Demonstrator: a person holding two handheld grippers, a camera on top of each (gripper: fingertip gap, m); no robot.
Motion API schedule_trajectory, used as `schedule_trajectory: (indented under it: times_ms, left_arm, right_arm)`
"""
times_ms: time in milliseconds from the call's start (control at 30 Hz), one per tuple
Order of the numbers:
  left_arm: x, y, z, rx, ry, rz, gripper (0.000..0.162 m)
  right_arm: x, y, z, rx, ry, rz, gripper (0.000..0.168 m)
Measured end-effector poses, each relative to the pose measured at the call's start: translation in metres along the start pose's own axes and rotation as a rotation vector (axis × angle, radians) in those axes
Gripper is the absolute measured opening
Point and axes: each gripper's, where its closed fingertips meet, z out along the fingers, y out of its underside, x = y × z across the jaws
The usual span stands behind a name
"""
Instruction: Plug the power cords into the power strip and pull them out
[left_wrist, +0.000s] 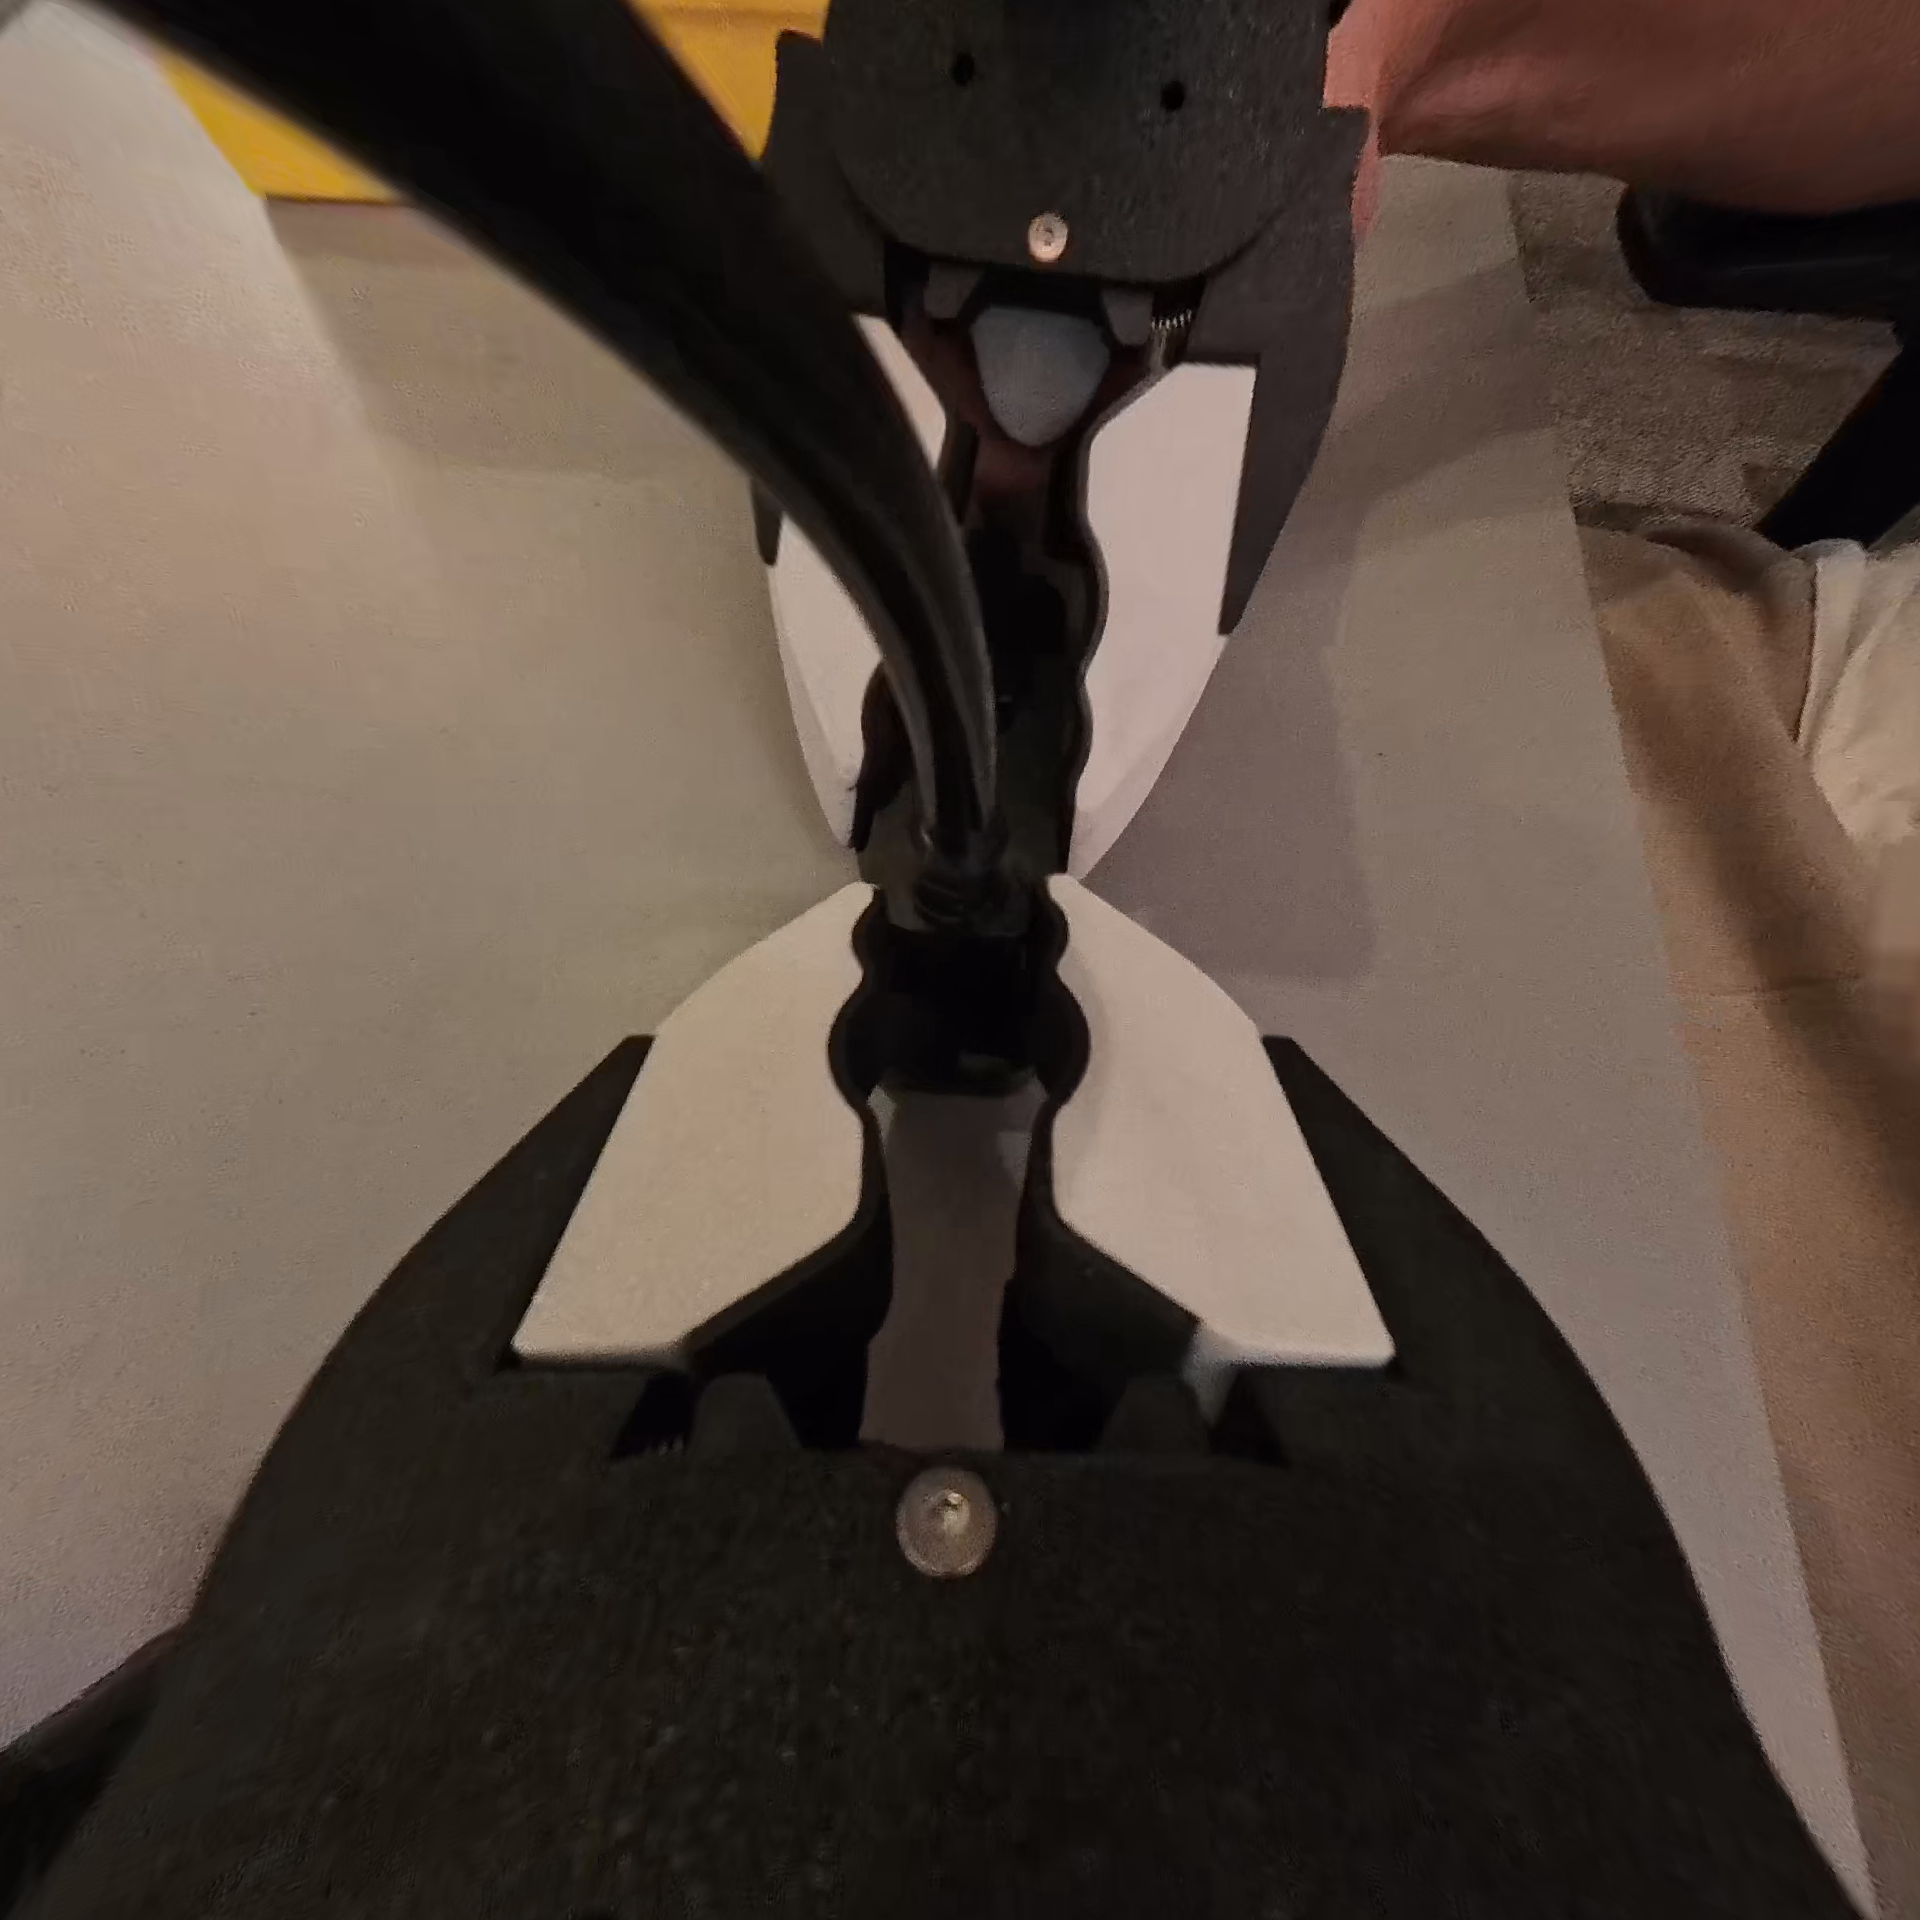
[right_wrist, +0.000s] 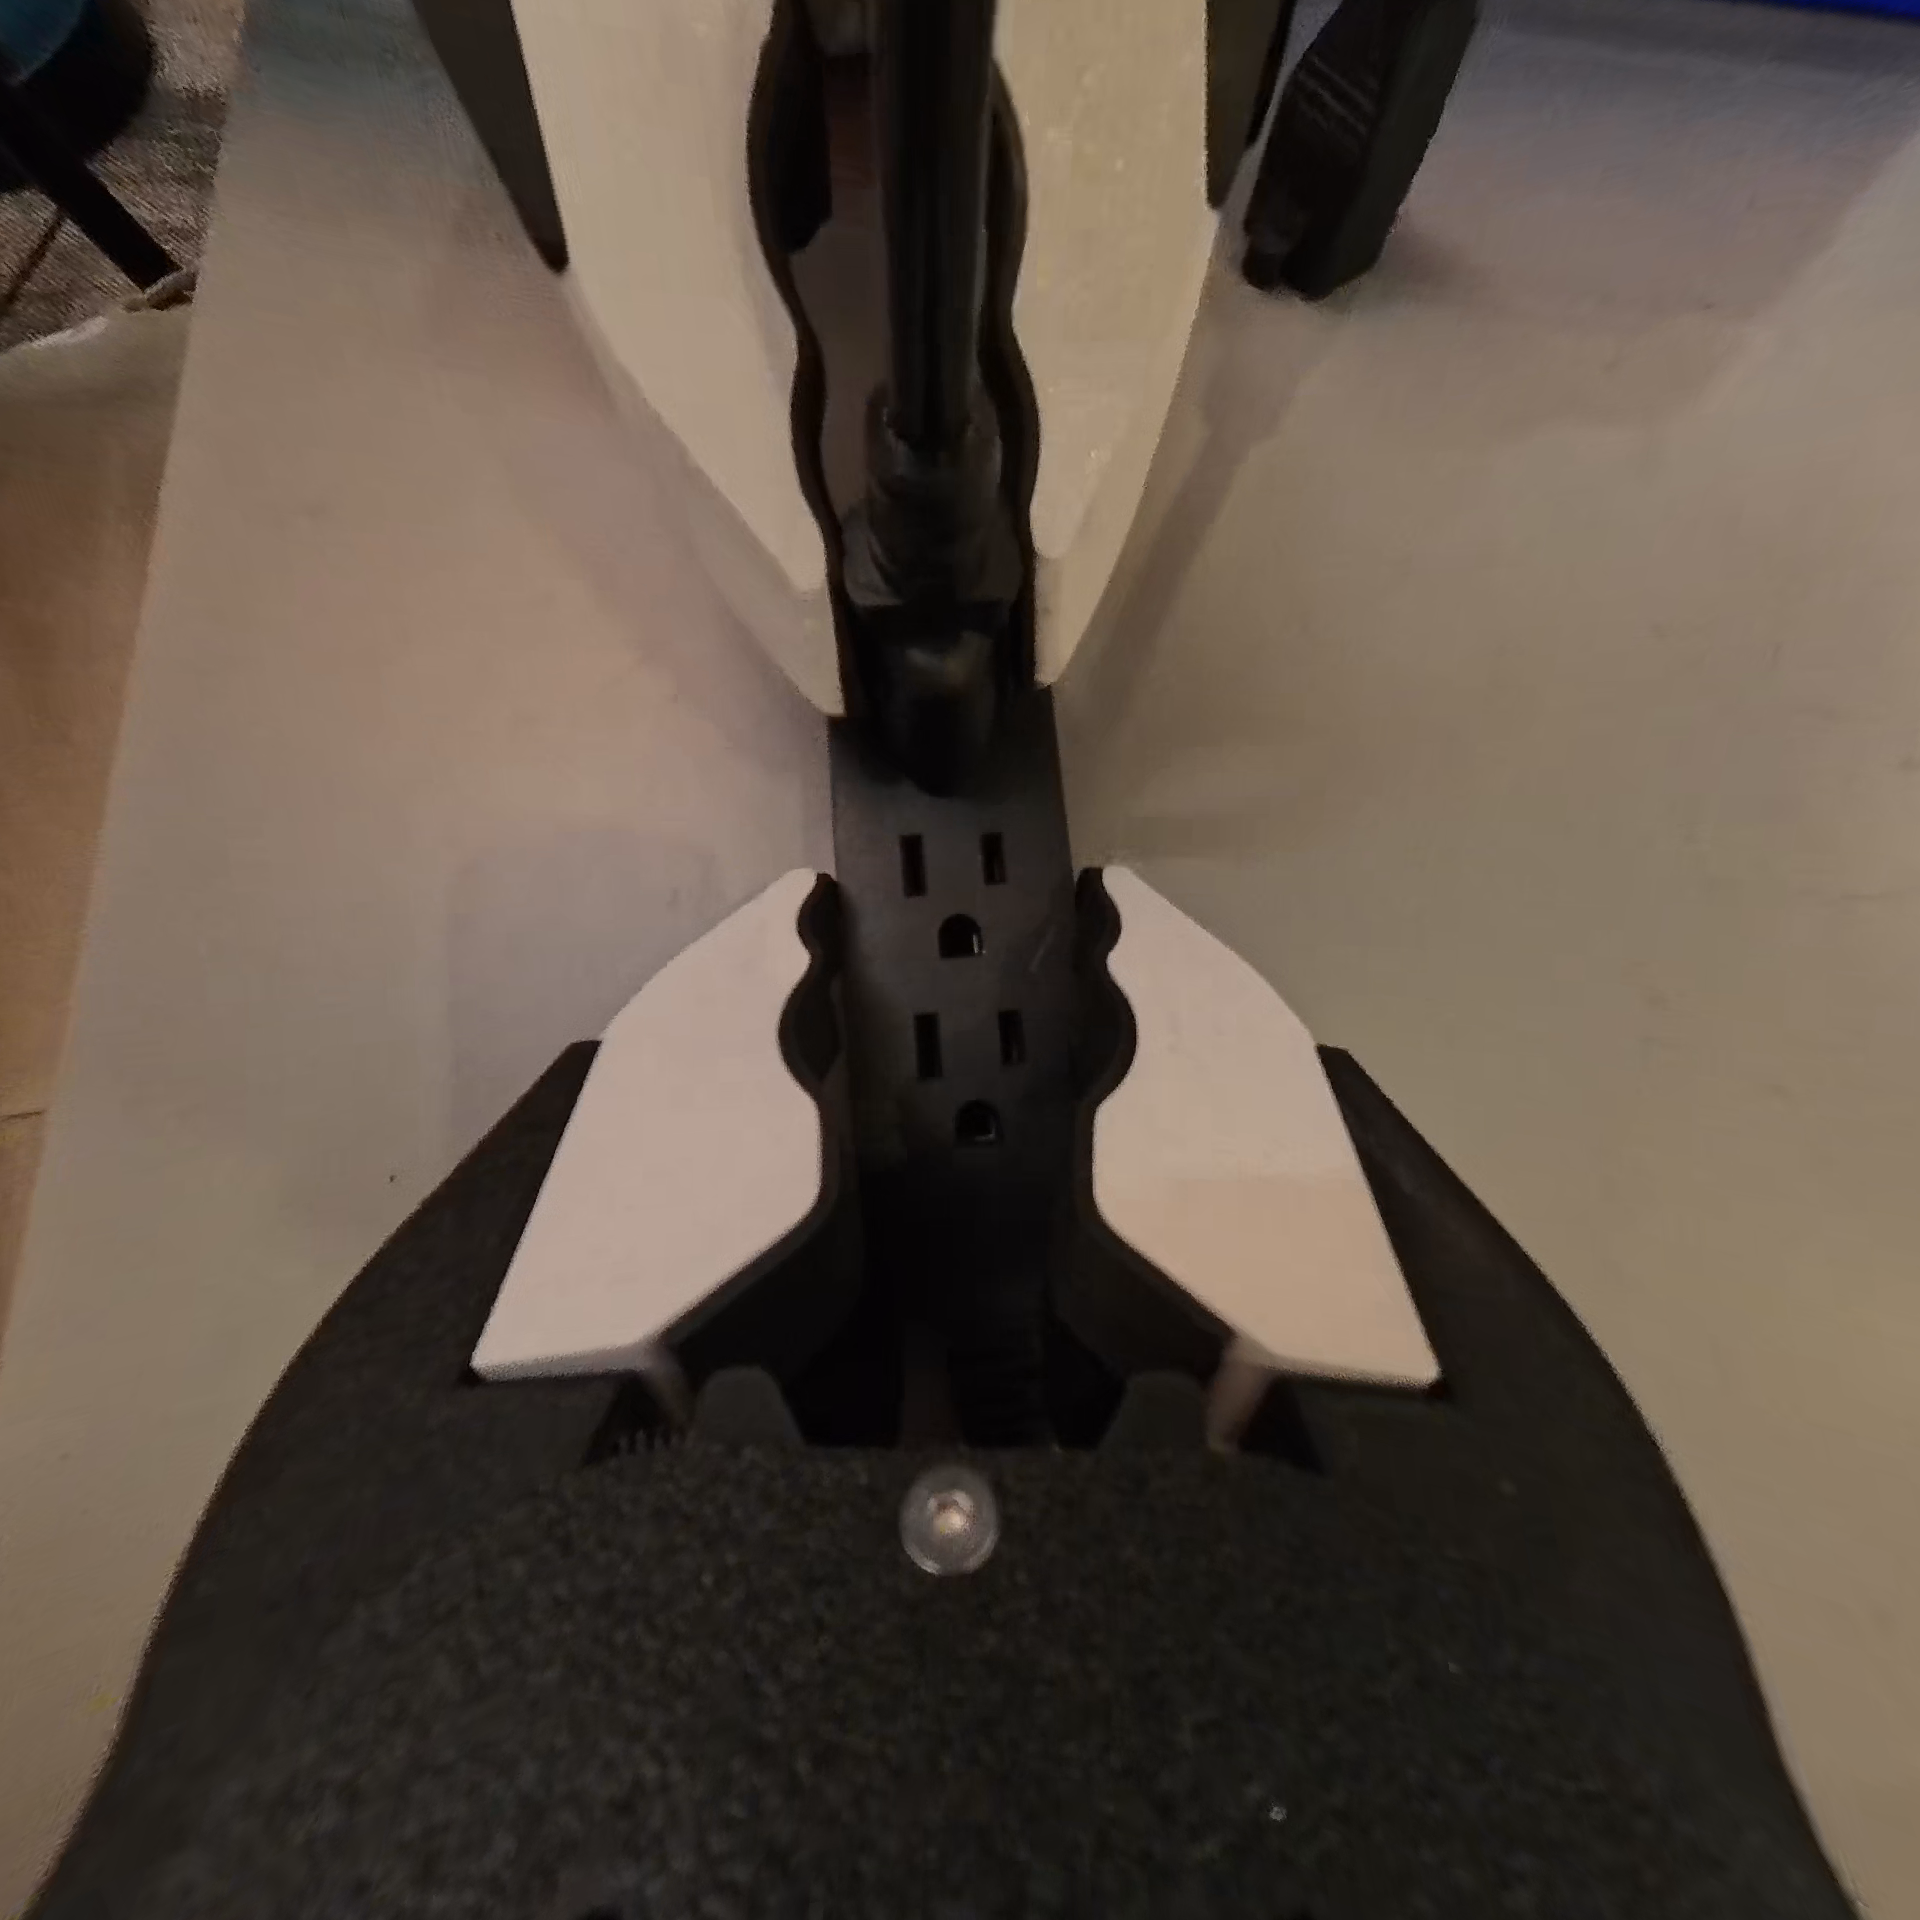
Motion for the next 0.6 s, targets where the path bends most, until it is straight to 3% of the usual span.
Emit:
schedule_trajectory:
  times_ms: [267, 400, 600]
  left_arm:
    - [0.003, 0.001, -0.002, -0.022, 0.002, 0.01, 0.025]
    - [0.003, 0.003, -0.004, -0.017, -0.002, 0.008, 0.025]
    - [0.003, 0.002, -0.003, -0.029, -0.012, -0.002, 0.024]
  right_arm:
    - [-0.003, -0.006, 0.001, -0.03, 0.024, -0.034, 0.043]
    - [-0.005, -0.017, -0.006, 0.059, -0.026, -0.016, 0.047]
    - [-0.005, -0.019, 0.002, 0.064, -0.008, -0.047, 0.04]
